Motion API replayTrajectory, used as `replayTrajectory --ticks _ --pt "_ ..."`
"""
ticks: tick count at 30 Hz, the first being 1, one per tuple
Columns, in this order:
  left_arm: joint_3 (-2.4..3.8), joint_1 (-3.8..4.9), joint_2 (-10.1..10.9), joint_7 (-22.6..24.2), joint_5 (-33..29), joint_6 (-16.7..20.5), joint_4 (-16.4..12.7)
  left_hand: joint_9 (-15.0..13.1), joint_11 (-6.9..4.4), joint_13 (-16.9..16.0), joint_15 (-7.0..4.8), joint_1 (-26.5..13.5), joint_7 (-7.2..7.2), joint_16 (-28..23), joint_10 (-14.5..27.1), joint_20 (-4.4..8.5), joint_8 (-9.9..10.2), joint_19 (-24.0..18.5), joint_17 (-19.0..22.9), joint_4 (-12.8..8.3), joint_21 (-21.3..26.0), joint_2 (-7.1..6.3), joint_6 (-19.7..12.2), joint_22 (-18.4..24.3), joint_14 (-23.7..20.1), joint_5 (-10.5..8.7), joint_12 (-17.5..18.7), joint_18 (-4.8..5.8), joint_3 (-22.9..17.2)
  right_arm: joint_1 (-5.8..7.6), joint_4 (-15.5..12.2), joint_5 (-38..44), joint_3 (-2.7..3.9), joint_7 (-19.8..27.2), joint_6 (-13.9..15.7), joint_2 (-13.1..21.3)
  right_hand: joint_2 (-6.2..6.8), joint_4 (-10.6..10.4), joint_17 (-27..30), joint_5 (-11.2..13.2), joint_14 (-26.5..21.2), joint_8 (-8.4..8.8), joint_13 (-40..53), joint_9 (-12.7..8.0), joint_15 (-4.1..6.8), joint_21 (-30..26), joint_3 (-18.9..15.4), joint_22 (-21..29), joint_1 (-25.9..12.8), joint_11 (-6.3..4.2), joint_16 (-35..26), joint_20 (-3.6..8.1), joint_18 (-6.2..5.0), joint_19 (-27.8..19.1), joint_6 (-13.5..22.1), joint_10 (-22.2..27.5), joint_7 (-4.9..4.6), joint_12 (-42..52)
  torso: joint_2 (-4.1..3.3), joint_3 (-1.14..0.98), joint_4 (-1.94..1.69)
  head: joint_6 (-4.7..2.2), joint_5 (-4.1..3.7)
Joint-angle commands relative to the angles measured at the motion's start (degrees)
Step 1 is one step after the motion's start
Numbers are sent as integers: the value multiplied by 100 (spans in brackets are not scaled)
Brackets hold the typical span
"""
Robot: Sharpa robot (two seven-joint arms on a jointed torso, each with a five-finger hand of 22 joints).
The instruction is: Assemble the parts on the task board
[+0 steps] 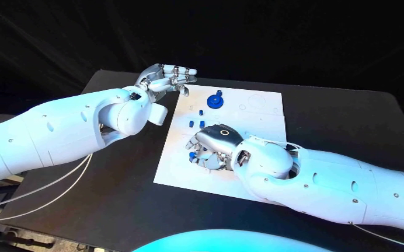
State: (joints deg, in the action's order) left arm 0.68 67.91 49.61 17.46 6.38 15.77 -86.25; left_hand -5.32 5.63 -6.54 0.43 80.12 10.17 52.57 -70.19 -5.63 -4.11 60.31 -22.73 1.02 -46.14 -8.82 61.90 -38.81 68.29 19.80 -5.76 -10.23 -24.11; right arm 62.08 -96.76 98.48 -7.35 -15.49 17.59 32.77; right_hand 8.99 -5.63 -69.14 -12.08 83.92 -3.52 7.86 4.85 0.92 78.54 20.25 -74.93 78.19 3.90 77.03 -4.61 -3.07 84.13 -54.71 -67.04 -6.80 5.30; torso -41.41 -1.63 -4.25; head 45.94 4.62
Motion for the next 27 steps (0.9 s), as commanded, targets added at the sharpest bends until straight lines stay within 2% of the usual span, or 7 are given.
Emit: replayTrajectory --ticks 1,8,14,18,20,23,27 --pt "3 4 -3 2 -23 -120 -11 3 -1 5 45 9 -6 -37 22 -27 -4 11 8 -36 36 52 -46 9 -14 -5 26 -31 2 -5 -51 96 0 -17 277 44 53 -40 13 42 230 9 9 -31 -10 -33 -17 -866 -56 7 -24 -29 62 229 100 46 34 -10 -5 -4 -2 -13 -20" --pt "-6 4 10 -12 -23 -136 -13 3 -1 5 45 8 -5 -38 23 -28 -4 11 9 -36 36 53 -48 10 -14 -5 26 -31 3 31 -455 -15 13 109 952 471 110 -110 317 353 153 -6 50 -108 -14 -402 -293 -677 -127 15 -241 -37 -9 115 612 160 59 29 4 5 -1 -49 -89" --pt "-15 4 33 6 -23 -132 -29 3 0 5 46 6 -5 -38 24 -28 -5 11 9 -36 37 54 -49 10 -14 -6 26 -31 3 265 -904 -1155 37 345 1261 1284 -10 -194 277 373 182 -387 206 54 -7 -287 -341 -744 -96 5 -215 -27 18 164 -205 -365 -173 380 13 17 11 -117 -291" --pt "-20 4 64 24 -23 -113 -46 3 0 5 46 6 -5 -38 24 -28 -5 11 9 -36 37 54 -49 10 -14 -6 26 -31 3 474 -1171 -2318 44 303 990 2054 1 -342 -5 91 281 -547 851 129 184 95 -625 -953 -372 -224 11 97 89 294 -563 -1278 28 1306 34 40 42 -162 -505" --pt "-21 5 78 32 -28 -105 -55 3 0 5 46 6 -5 -38 24 -28 -5 11 9 -36 37 54 -49 10 -14 -6 26 -31 3 544 -1321 -2687 38 210 838 2540 -9 -436 -64 -21 305 -643 3308 224 264 257 -908 -1044 -578 -325 75 192 122 347 -741 -1629 145 3773 51 59 69 -195 -654" --pt "-27 5 92 37 -33 -122 -54 3 1 4 48 -4 -4 -38 27 -30 -6 11 11 -35 39 53 -52 11 -14 -7 25 -31 9 570 -1432 -2719 13 134 792 2955 -104 -513 -265 -115 326 -696 5549 466 212 413 -1440 -1141 -655 -298 246 207 164 390 -657 -1241 172 5907 72 65 112 -193 -756" --pt "-44 5 97 40 -36 -141 -43 3 3 4 49 -14 -3 -38 29 -32 -7 11 12 -33 41 50 -55 12 -13 -9 25 -30 15 488 -1517 -2154 -28 -73 741 3310 -322 -576 -475 -159 354 -769 6458 634 235 594 -1633 -1240 -617 -296 394 214 193 438 -627 -1316 119 6755 116 75 199 -152 -876"
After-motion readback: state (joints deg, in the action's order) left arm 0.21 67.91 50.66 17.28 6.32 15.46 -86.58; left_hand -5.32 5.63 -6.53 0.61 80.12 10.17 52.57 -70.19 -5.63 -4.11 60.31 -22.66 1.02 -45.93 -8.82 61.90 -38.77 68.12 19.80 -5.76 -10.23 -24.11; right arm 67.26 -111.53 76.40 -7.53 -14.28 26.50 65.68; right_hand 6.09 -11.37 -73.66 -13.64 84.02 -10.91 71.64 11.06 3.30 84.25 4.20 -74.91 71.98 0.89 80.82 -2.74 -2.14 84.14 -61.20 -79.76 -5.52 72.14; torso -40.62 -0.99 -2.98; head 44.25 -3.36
